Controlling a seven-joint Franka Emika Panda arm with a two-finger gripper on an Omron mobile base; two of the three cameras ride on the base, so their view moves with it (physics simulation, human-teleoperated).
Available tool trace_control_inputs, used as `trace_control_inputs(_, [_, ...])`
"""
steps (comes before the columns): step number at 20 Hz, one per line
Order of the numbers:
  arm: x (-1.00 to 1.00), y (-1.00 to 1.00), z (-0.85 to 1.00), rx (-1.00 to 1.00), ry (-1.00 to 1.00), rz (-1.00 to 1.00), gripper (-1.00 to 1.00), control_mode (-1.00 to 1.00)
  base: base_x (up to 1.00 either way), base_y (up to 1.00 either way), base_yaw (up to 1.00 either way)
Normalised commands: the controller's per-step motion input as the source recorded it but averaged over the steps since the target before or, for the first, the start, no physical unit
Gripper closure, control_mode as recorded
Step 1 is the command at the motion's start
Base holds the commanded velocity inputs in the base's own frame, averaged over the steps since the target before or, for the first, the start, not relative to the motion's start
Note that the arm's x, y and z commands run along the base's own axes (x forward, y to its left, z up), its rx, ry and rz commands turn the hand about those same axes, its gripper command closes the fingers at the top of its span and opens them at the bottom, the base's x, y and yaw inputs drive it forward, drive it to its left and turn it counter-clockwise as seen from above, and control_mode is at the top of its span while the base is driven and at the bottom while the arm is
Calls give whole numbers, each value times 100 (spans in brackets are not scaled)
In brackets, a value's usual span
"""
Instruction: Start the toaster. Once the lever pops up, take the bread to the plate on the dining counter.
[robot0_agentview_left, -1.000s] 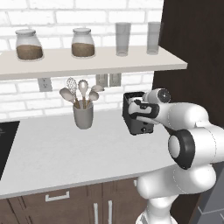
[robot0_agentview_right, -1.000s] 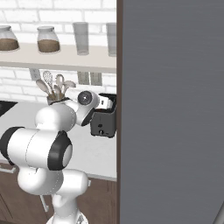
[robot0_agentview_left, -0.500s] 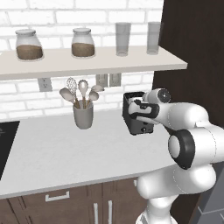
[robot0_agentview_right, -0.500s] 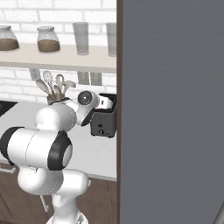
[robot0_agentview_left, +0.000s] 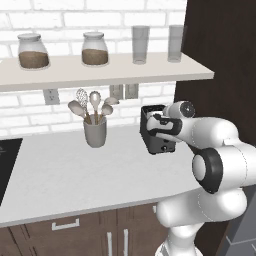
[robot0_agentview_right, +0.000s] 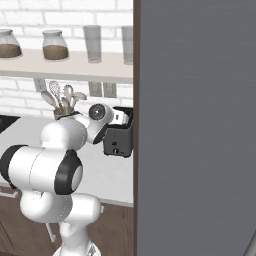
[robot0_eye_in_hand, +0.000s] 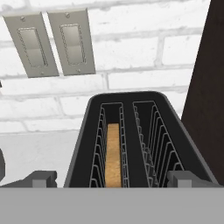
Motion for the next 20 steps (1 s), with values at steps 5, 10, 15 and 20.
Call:
trace_control_inputs(5, [0,0,0,0,0,0,-100,-100,0,0,0])
trace_control_inputs(10, [0,0,0,0,0,0,-100,-100,0,0,0])
trace_control_inputs(15, [0,0,0,0,0,0,-100,-100,0,0,0])
trace_control_inputs(20, [0,0,0,0,0,0,-100,-100,0,0,0])
